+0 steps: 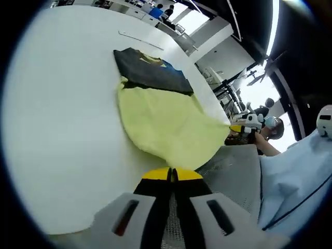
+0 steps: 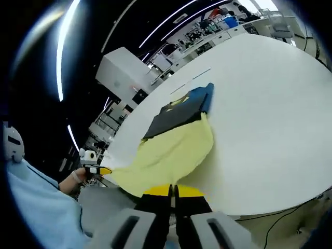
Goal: Fold the garment on the visible template until the final outline fits inside the template.
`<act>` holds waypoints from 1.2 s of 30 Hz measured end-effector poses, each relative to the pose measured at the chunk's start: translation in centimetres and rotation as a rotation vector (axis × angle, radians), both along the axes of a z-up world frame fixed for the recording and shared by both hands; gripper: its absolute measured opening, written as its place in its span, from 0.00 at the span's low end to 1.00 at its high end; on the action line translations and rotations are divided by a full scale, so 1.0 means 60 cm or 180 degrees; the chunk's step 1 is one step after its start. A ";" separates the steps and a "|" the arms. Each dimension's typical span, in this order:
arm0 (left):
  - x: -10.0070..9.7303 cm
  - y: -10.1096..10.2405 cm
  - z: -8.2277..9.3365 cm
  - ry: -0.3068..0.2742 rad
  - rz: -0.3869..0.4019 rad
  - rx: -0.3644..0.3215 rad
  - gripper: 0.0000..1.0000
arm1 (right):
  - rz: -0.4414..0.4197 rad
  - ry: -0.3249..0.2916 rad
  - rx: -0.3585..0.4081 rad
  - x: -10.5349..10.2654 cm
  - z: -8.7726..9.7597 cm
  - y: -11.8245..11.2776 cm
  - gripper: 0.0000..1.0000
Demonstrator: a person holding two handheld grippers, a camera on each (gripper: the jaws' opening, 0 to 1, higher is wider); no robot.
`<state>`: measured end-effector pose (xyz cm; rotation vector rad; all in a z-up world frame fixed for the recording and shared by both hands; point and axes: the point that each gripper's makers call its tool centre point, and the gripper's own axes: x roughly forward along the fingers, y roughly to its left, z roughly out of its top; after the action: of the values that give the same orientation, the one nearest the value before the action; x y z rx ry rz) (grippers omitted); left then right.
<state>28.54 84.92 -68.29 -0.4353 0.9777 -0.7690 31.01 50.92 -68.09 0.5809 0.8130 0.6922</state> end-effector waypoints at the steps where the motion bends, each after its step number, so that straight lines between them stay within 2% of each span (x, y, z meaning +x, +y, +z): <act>1: 0.013 0.001 0.012 -0.0057 0.0009 -0.0017 0.00 | -0.0007 -0.0023 0.0020 0.007 0.008 0.000 0.00; 5: 0.068 0.002 0.055 -0.0317 0.0070 -0.0090 0.00 | -0.0022 -0.0161 0.0097 0.050 0.045 0.002 0.00; 8: 0.118 0.015 0.073 -0.0443 0.0163 -0.0118 0.00 | -0.0015 -0.0216 0.0118 0.087 0.063 0.003 0.00; 12: 0.182 0.027 0.102 -0.0646 0.0301 -0.0199 0.00 | 0.0082 -0.0367 -0.0018 0.132 0.086 0.004 0.00; 14: 0.216 0.034 0.114 -0.0795 0.0423 -0.0195 0.00 | 0.0078 -0.0455 -0.0026 0.163 0.102 0.004 0.00; 16: 0.237 0.034 0.124 -0.0852 0.0471 -0.0261 0.00 | 0.0081 -0.0524 0.0004 0.193 0.118 0.008 0.00; 17: 0.260 0.037 0.133 -0.0948 0.0573 -0.0294 0.00 | 0.0073 -0.0575 0.0029 0.213 0.127 0.010 0.00; 18: 0.273 0.037 0.138 -0.0952 0.0655 -0.0360 0.00 | 0.0088 -0.0603 0.0034 0.224 0.131 0.012 0.00; 19: 0.283 0.038 0.141 -0.0959 0.0680 -0.0384 0.00 | 0.0101 -0.0669 0.0000 0.244 0.137 0.014 0.00; 23: 0.335 0.041 0.139 -0.1160 0.0781 -0.0192 0.00 | 0.0105 -0.0747 -0.0073 0.301 0.142 0.020 0.00; 25: 0.359 0.040 0.138 -0.1154 0.0862 -0.0219 0.00 | 0.0153 -0.0852 -0.0073 0.326 0.147 0.030 0.00; 31: 0.419 0.033 0.129 -0.1178 0.0986 -0.0228 0.00 | 0.0174 -0.0901 -0.0270 0.391 0.133 0.040 0.00; 36: 0.450 0.035 0.116 -0.1209 0.1104 -0.0119 0.00 | 0.0094 -0.0960 -0.0350 0.440 0.131 0.037 0.00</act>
<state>55.54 87.05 -61.31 -0.4561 0.5148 -0.5288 57.40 53.17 -60.24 0.3544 0.5747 0.7365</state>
